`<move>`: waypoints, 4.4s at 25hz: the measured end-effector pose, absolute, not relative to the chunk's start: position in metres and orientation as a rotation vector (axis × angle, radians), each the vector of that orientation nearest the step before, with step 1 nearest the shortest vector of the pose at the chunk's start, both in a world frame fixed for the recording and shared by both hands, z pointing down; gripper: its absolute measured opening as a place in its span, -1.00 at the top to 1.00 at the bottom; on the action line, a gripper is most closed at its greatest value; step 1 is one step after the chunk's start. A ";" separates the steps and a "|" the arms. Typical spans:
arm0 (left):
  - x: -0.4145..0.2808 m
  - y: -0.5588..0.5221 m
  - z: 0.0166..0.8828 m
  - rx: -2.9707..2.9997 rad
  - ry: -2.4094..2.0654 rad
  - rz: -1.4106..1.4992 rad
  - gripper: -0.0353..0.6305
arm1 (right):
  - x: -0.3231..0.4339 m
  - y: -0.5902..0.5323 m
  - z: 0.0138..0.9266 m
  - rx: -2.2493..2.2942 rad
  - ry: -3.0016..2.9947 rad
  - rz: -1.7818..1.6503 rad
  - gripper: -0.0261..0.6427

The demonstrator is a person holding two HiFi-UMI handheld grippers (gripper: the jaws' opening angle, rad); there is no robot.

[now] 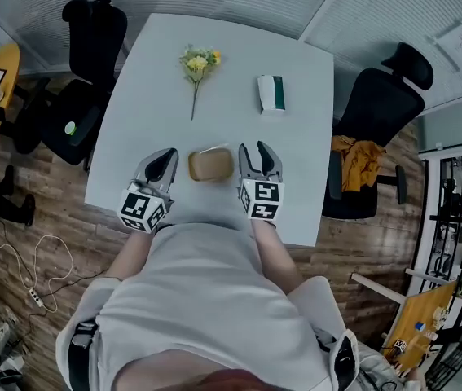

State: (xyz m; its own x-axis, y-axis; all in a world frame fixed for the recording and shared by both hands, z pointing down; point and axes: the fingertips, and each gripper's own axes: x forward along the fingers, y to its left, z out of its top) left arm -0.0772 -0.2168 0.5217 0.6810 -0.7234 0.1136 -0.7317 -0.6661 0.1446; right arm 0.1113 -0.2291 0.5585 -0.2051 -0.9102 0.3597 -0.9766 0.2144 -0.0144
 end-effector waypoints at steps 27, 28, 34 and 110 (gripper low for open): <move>-0.082 -0.221 0.537 2.639 -1.220 0.095 0.87 | 0.116 -0.251 0.766 1.285 -1.968 0.783 0.43; -0.083 -0.222 0.537 2.636 -1.223 0.096 0.87 | 0.116 -0.251 0.768 1.271 -1.965 0.790 0.43; -0.088 -0.234 0.540 2.618 -1.229 0.096 0.87 | 0.119 -0.254 0.784 1.210 -1.926 0.814 0.43; -0.085 -0.212 0.508 2.688 -1.212 -0.001 0.87 | 0.105 -0.270 0.636 1.413 -2.173 0.477 0.85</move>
State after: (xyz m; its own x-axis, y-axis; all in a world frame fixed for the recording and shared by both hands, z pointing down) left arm -0.0854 -0.2122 0.5079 0.6653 -0.7425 0.0782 -0.7423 -0.6466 0.1756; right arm 0.1048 -0.2697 0.6357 -0.3353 -0.7412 0.5816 -0.9166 0.3994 -0.0194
